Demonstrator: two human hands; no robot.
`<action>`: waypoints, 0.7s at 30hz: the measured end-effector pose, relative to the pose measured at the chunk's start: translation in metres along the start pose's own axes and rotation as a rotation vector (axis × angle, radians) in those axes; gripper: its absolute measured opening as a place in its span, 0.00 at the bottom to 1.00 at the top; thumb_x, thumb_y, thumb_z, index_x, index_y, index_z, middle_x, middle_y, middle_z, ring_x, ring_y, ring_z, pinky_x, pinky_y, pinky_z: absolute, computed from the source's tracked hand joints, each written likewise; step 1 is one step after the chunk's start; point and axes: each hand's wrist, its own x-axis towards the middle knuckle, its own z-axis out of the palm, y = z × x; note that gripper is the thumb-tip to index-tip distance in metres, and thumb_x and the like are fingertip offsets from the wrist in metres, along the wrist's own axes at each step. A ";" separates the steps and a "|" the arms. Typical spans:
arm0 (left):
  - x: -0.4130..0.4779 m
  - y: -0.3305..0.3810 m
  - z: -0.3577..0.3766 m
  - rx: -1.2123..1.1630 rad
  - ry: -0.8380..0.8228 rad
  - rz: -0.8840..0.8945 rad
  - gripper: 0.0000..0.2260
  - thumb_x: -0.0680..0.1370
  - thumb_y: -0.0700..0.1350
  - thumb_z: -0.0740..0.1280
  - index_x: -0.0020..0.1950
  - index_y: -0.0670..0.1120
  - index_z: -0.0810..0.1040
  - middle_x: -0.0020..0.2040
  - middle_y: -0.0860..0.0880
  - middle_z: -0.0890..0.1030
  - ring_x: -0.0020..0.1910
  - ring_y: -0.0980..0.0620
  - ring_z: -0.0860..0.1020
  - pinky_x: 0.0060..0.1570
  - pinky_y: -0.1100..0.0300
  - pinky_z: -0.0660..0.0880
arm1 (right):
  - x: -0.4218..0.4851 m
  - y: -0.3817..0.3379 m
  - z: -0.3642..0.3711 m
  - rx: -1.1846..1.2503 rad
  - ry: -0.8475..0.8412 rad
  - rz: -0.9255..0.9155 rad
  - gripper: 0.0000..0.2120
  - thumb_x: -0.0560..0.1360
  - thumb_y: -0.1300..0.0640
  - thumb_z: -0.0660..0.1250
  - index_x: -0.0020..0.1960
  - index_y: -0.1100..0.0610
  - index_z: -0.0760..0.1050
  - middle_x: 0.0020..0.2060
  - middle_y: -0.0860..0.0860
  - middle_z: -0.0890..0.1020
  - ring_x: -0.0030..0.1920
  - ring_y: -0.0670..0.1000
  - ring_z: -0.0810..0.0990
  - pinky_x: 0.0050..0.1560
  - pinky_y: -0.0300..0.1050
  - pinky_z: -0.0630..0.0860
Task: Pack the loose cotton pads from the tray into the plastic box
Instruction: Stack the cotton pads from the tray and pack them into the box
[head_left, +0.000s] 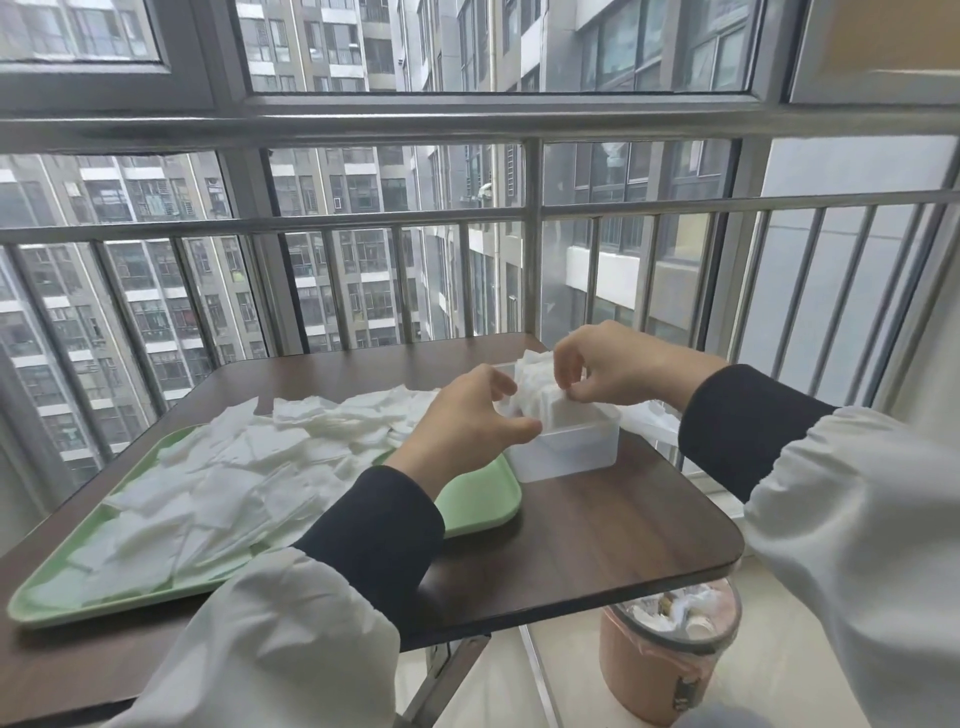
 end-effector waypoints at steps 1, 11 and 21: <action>0.000 0.000 0.000 -0.001 0.002 0.001 0.21 0.71 0.51 0.78 0.60 0.51 0.75 0.57 0.55 0.77 0.56 0.54 0.76 0.55 0.60 0.72 | 0.000 0.000 0.001 -0.016 0.009 -0.010 0.10 0.74 0.56 0.71 0.39 0.43 0.77 0.42 0.40 0.79 0.45 0.44 0.79 0.39 0.37 0.71; 0.000 -0.001 -0.001 0.012 -0.006 0.000 0.23 0.72 0.52 0.78 0.62 0.50 0.74 0.57 0.56 0.76 0.58 0.53 0.76 0.60 0.56 0.74 | -0.008 -0.010 0.011 -0.069 0.078 0.036 0.07 0.75 0.56 0.70 0.42 0.44 0.81 0.35 0.38 0.75 0.37 0.42 0.76 0.32 0.36 0.65; -0.008 0.000 -0.037 -0.030 0.030 -0.004 0.12 0.80 0.46 0.69 0.63 0.47 0.76 0.58 0.51 0.81 0.58 0.52 0.79 0.60 0.54 0.76 | -0.018 -0.035 -0.013 0.212 0.193 0.001 0.06 0.75 0.58 0.70 0.42 0.48 0.83 0.35 0.42 0.80 0.34 0.41 0.77 0.31 0.29 0.68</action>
